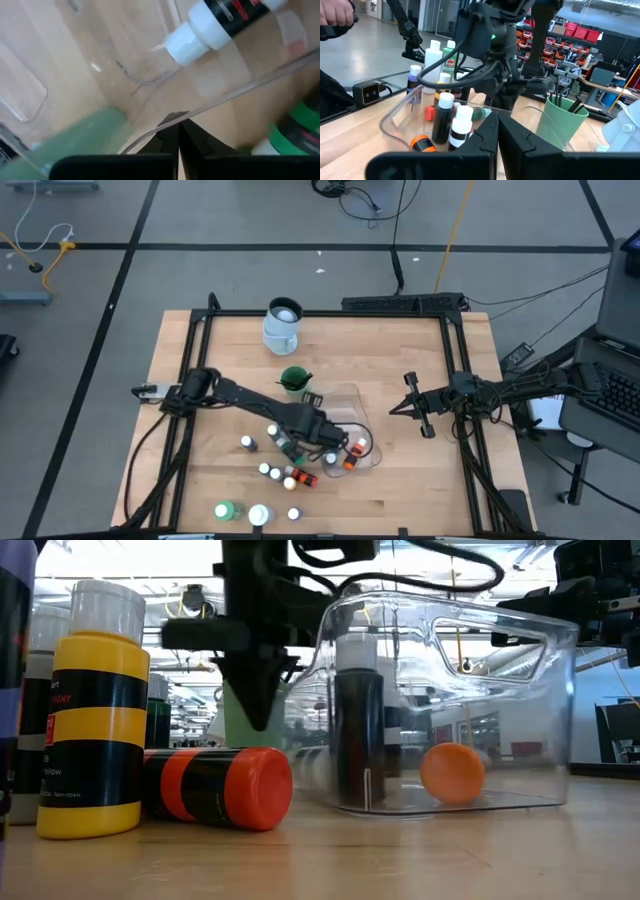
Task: Pick & Place Paint Supplies
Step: Adjust the transparent bin on the table, then adjust the small white paint bottle in the transparent bin
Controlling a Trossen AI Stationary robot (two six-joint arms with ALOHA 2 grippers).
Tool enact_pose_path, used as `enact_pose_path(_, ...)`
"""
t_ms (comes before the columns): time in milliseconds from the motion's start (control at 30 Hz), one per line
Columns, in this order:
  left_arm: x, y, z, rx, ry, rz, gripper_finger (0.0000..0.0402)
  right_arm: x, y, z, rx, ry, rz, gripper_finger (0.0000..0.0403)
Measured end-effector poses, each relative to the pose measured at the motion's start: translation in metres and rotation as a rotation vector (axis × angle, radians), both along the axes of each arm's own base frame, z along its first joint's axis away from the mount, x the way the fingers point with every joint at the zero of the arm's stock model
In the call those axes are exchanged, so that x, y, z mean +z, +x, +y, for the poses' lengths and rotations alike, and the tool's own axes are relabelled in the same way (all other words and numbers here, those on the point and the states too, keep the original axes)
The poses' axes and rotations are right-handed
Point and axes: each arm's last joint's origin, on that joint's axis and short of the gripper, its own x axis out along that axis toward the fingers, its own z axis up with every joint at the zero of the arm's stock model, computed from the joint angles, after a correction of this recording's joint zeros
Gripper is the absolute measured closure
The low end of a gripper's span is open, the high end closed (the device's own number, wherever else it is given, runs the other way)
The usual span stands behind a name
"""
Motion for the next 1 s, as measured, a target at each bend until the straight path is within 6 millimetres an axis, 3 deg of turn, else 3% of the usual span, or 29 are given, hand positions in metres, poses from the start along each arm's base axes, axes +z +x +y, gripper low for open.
enact_pose_path(400, 0.0, 0.018, 0.03, -0.024, 0.0, -0.1, 0.0397, 0.0, 0.0, 0.0, 0.0, 0.0, -0.001, 0.0399)
enact_pose_path(633, 0.0, 0.018, 0.034, -0.007, -0.001, -0.094, 0.0396, 0.0, 0.0, 0.0, 0.0, 0.0, 0.0, 0.0399)
enact_pose_path(800, 0.01, 0.007, 0.02, -0.005, 0.037, -0.054, 0.0399, 0.0, 0.0, 0.0, 0.0, 0.0, 0.001, 0.0399)
enact_pose_path(1000, 0.065, -0.026, -0.029, -0.023, 0.017, -0.238, 0.0399, -0.001, 0.0, 0.0, 0.0, 0.0, 0.009, 0.0399)
